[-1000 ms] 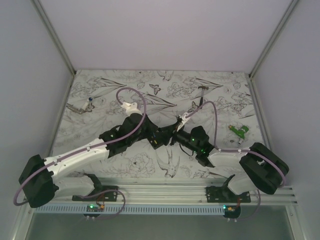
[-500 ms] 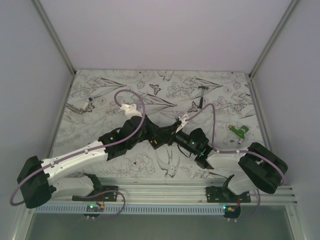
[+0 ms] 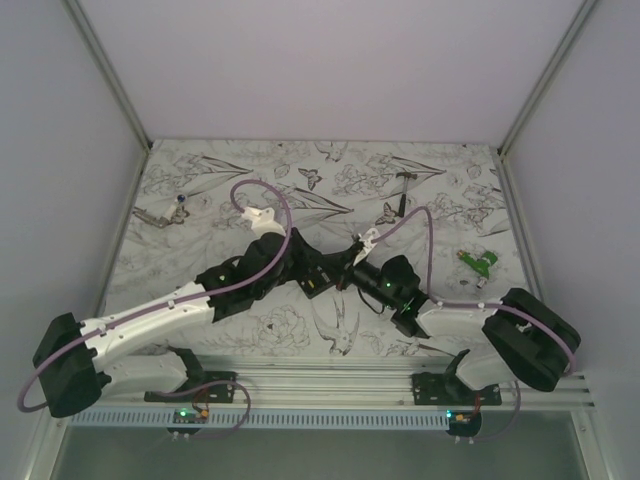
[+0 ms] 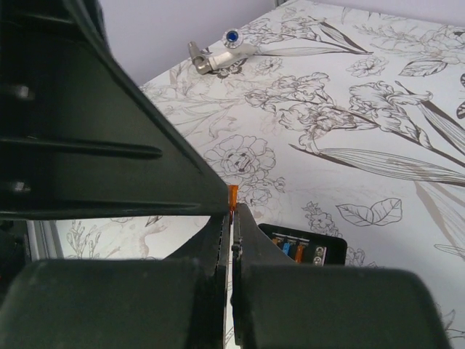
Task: Snap on the fuse box
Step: Install the fuse at the fuse box base.
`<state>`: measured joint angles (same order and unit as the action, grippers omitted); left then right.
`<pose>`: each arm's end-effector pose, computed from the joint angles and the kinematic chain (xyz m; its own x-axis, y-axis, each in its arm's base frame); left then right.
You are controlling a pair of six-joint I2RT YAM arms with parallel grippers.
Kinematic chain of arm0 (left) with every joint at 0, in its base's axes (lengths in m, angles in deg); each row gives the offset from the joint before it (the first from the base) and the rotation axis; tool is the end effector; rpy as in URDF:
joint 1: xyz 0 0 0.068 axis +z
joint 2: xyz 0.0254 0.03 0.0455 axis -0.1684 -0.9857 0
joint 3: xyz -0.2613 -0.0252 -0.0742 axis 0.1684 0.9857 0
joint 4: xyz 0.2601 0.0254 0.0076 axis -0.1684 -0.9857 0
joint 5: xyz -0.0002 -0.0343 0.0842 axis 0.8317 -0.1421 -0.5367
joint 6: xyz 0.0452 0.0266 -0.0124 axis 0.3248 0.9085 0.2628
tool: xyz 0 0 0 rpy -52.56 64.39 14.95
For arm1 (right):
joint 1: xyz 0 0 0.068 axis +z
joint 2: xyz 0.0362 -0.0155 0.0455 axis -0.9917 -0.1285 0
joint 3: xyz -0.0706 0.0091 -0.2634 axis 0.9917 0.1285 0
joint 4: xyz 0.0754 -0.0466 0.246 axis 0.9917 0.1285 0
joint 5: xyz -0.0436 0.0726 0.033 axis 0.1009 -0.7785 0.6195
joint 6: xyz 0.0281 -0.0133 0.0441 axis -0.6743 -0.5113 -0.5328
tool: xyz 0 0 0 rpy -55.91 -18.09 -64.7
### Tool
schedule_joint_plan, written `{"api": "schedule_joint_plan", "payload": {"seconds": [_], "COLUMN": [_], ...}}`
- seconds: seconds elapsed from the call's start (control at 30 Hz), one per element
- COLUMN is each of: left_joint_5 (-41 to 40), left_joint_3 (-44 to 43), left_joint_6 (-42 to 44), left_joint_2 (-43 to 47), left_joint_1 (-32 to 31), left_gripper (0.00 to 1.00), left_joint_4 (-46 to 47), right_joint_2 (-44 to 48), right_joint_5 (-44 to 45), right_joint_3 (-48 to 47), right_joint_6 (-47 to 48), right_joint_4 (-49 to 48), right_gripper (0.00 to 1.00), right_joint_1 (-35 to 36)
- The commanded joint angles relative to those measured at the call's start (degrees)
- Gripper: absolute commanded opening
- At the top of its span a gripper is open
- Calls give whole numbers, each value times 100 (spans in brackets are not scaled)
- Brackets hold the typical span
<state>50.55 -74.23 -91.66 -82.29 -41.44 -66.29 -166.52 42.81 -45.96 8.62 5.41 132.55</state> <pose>0.1769 -0.1988 0.2958 -0.5227 -0.5866 -0.6186 0.1305 0.6620 -0.7380 0.1711 0.2076 0.2050 -0.2117 0.1988 -0.9569 -0.7853 0.5483 0.2876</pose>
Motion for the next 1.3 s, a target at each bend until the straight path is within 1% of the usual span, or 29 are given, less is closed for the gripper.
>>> {"api": "schedule_joint_plan", "payload": {"seconds": [0.0, 0.03, 0.13, 0.2, 0.3, 0.4, 0.47, 0.57, 0.7, 0.83, 1.0, 1.27], "left_joint_5": [129, 224, 711, 1315, 2499, 3352, 3731, 4180, 4317, 4467, 4652, 4868], "left_joint_3": [-34, -46, -29, -9, -36, -105, -143, -204, -229, -212, -197, -190], "left_joint_6": [695, 970, 1851, 2483, 3266, 3878, 4198, 4511, 4704, 4852, 4900, 5021], "left_joint_2": [343, 421, 709, 884, 998, 967, 913, 825, 813, 840, 782, 694], "left_joint_1": [-1, 32, 236, 557, 929, 1068, 1092, 1109, 1122, 1118, 1115, 1115], "left_gripper": [48, 51, 54, 54, 54, 54, 53, 52, 48, 41, 35, 28], "left_joint_4": [5, -2, -15, -15, -27, -32, -30, -30, -30, -30, -30, -30], "right_joint_2": [222, 257, 409, 533, 692, 782, 839, 882, 889, 864, 869, 842], "right_joint_5": [-392, -610, -1366, -1913, -2655, -3334, -3826, -4319, -4729, -4995, -5173, -5365], "right_joint_3": [-145, -191, -283, -353, -519, -719, -866, -1047, -1213, -1300, -1314, -1323], "right_joint_6": [88, 74, 3, -58, -68, -68, -65, -28, 8, 9, -42, -193], "right_joint_4": [303, 506, 948, 1211, 1655, 2040, 2246, 2575, 2766, 2821, 2768, 2594], "right_gripper": [0, 0, 0, 0, 0, 0, 0, 0, 0, 0, 0, 0], "right_joint_1": [-281, -388, -739, -984, -1279, -1472, -1541, -1604, -1617, -1618, -1621, -1618]}}
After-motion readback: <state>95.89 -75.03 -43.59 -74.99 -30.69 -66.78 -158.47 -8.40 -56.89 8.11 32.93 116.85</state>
